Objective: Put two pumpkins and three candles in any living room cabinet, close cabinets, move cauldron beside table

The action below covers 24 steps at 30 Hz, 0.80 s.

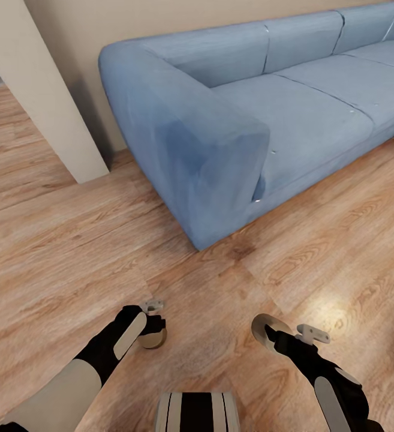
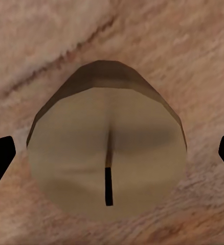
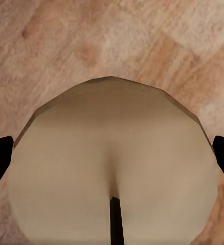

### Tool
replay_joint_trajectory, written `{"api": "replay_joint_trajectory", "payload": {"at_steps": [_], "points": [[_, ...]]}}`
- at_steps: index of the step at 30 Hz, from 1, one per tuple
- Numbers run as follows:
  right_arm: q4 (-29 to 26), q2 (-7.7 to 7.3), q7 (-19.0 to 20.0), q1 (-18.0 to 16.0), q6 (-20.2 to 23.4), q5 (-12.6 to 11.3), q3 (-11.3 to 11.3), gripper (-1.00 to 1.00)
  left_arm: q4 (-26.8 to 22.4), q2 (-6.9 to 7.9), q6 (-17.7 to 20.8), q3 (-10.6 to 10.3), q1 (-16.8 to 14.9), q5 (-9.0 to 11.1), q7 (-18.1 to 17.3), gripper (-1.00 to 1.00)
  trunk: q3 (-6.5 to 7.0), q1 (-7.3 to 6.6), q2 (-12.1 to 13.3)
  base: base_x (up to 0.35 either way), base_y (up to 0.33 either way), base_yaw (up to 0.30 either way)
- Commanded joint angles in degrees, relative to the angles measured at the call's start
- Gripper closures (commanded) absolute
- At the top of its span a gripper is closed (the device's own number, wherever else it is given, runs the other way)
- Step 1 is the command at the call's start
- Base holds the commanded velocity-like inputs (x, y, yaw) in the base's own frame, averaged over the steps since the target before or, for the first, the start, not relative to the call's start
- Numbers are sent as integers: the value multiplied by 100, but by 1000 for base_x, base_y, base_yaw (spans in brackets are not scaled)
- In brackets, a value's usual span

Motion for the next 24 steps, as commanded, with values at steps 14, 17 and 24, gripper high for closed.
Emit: {"api": "replay_joint_trajectory", "payload": {"at_steps": [14,17,24], "points": [[-8,-2,-50,-2,22,-61,3,100,-12,11,-130,-18,1,55,60,-100,-70,7,-6,0,0,0],[-9,-2,-50,-2,22,-61,3,100,-32,12,-192,-18,4,57,60,-100,-70,7,-6,0,0,0],[-9,-2,-50,-2,22,-61,3,100,-35,12,-324,-18,13,59,59,-100,-70,7,-6,0,0,0]]}}
